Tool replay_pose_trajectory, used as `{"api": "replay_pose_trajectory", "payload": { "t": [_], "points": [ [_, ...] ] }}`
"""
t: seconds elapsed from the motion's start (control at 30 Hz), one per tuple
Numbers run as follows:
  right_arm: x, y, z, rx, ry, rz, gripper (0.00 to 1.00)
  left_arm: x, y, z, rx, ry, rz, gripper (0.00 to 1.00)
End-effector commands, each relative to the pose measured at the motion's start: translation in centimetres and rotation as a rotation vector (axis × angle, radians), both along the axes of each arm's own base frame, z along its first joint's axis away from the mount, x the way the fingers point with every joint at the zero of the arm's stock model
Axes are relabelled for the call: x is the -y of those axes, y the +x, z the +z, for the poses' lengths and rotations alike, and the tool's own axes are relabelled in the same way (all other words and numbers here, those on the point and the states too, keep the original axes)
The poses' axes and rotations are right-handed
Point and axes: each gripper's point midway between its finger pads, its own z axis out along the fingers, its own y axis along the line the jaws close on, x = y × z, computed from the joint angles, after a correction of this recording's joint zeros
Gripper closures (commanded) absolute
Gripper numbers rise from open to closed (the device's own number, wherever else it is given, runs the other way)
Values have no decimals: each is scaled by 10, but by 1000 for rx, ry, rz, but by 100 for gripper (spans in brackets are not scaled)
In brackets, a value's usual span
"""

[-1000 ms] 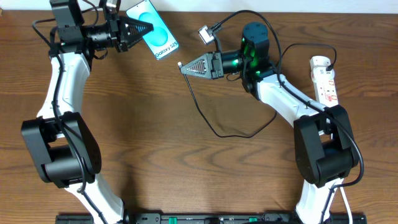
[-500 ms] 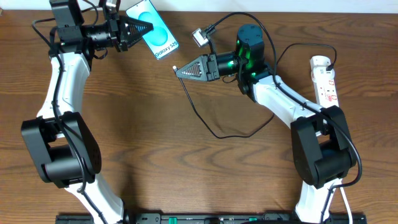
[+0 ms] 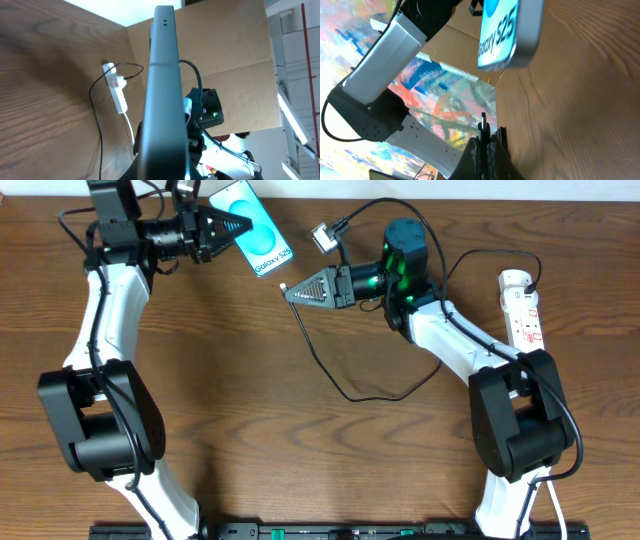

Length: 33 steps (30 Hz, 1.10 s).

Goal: Plug charger to phone and switch on socket
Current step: 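Align the connector tip under the phone's bottom port with right gripper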

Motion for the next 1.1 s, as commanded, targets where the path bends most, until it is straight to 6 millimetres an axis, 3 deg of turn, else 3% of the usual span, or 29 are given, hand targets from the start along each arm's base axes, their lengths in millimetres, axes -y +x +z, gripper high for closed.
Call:
{"api": "replay_pose_trajectory", "payload": {
  "t": [0.0,1.07],
  "points": [
    [9,9,3,1,3,-19,99,8,-12,18,54,-8,-42,93],
    [12,14,7,19,13,-39,99,24,-16,16,79,-4,-79,93]
  ]
}}
